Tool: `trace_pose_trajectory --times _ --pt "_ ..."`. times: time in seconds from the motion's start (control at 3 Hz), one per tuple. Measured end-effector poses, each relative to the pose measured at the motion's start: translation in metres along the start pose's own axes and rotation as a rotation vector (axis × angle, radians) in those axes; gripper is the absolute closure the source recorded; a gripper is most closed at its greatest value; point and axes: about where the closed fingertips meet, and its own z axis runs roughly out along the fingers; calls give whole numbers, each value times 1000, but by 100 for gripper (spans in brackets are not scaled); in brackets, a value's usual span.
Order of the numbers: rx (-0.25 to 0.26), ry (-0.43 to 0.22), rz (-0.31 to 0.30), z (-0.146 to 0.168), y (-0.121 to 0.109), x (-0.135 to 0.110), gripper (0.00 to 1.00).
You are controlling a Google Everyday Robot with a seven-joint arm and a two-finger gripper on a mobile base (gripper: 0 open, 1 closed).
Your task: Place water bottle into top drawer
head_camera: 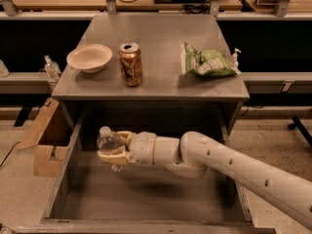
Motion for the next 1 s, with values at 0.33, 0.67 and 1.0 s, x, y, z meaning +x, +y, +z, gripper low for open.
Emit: trace_pose_trajectory --times 0.33,0.67,1.0 --pt "22 51 -11 5 4 32 100" --pt "30 48 0 6 4 32 100" --pt "30 48 0 6 4 30 84"
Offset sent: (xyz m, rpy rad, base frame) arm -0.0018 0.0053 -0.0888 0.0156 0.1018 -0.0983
